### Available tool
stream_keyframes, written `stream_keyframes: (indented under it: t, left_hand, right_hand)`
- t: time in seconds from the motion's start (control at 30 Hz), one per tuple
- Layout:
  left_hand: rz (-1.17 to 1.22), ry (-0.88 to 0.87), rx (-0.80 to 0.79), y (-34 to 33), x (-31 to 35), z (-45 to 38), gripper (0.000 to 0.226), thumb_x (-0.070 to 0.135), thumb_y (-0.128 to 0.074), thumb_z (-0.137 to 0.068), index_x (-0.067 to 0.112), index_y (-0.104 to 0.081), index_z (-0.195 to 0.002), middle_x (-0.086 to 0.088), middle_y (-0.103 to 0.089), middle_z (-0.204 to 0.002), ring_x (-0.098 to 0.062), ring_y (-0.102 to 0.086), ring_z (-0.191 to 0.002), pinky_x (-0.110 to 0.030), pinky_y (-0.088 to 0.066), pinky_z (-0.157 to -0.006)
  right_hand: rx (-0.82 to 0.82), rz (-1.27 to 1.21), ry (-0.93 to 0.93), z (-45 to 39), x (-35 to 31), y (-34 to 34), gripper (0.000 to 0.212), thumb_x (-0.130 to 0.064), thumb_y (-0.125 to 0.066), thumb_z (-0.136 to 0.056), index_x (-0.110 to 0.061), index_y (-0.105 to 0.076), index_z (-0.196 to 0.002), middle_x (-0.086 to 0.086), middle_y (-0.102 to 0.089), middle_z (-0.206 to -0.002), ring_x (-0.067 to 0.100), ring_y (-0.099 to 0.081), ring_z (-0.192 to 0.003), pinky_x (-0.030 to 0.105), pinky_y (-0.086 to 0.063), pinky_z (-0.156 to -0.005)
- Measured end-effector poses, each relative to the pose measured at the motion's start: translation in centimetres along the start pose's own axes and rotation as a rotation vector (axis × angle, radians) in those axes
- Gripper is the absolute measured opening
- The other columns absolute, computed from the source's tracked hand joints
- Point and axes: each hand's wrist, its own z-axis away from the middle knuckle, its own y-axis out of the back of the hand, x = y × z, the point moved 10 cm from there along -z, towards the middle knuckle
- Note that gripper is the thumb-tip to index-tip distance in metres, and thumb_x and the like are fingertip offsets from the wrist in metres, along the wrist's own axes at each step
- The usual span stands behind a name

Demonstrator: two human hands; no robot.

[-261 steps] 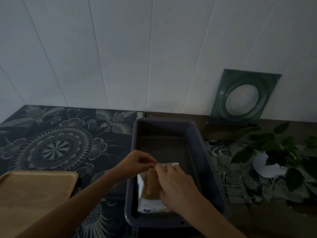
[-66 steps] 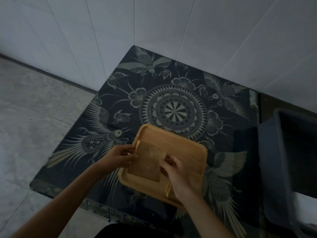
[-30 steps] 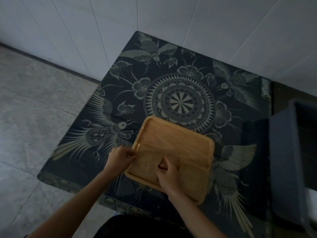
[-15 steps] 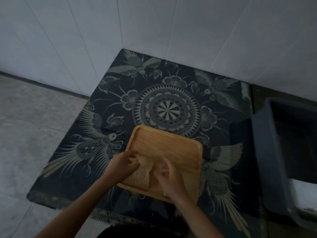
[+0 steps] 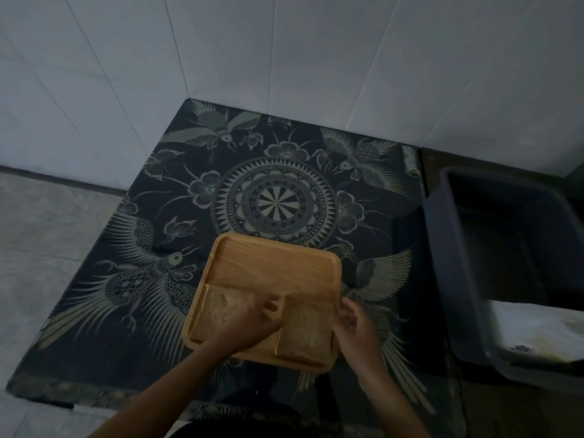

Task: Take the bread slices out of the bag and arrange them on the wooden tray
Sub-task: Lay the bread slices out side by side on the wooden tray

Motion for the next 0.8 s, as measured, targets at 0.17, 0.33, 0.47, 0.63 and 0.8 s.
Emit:
stream_keyframes:
  t: [0.17,0.33,0.47,0.63,0.8]
  left_hand:
    - [-0.004,0.024,-0.020,-1.9,-0.2,0.3,0.060,0.036,-0.073,-0.089,0.026,-0.048,-0.143,0.012,-0.061,-0.112,-0.006,-0.067,-0.095,-0.031,-0.059,-0.086]
    - [0.016,0.029,0.009,-2.4,0.3,0.3,0.054,0.031,-0.073,-0.089,0.025,-0.053,-0.140,0.003,-0.068,-0.119,-0.009,-0.071,-0.094,-0.035,-0.062,-0.085]
    - [0.044,0.037,0.053,-2.4,0.6,0.4,0.052,0.029,-0.073,-0.088,0.025,-0.055,-0.137,0.004,-0.070,-0.112,-0.008,-0.070,-0.092,-0.031,-0.061,-0.080]
    - [0.183,0.073,0.081,-2.2,0.7,0.3,0.044,0.032,-0.075,-0.088,0.028,-0.059,-0.128,0.006,-0.067,-0.100,-0.007,-0.068,-0.089,-0.025,-0.058,-0.072]
    - [0.249,0.012,0.026,-1.9,1.9,0.5,0.022,0.028,-0.069,-0.094,0.024,-0.067,-0.115,0.001,-0.069,-0.105,-0.013,-0.071,-0.091,-0.028,-0.063,-0.076]
  right_hand:
    - [-0.061,-0.021,-0.059,0.0,2.5,-0.7,0.053,-0.039,-0.074,-0.094,-0.024,-0.057,-0.141,-0.010,-0.069,-0.121,0.006,-0.065,-0.108,0.035,-0.056,-0.095]
    - [-0.093,-0.123,-0.122,0.1,3.6,-1.6,0.045,-0.033,-0.076,-0.092,-0.024,-0.061,-0.133,-0.007,-0.068,-0.121,0.008,-0.064,-0.111,0.032,-0.056,-0.094]
    - [-0.093,-0.175,-0.157,-0.1,4.2,-1.6,0.044,-0.030,-0.079,-0.089,-0.025,-0.061,-0.129,-0.009,-0.068,-0.117,0.000,-0.063,-0.102,0.022,-0.053,-0.077]
    - [-0.142,-0.352,-0.243,-0.4,5.4,-2.1,0.027,-0.012,-0.079,-0.089,-0.021,-0.073,-0.114,-0.001,-0.080,-0.106,0.020,-0.074,-0.105,0.046,-0.060,-0.096]
    - [-0.181,-0.318,-0.168,-0.4,4.4,-1.3,0.021,-0.017,-0.081,-0.087,-0.027,-0.077,-0.105,-0.006,-0.083,-0.101,0.017,-0.077,-0.100,0.042,-0.063,-0.092]
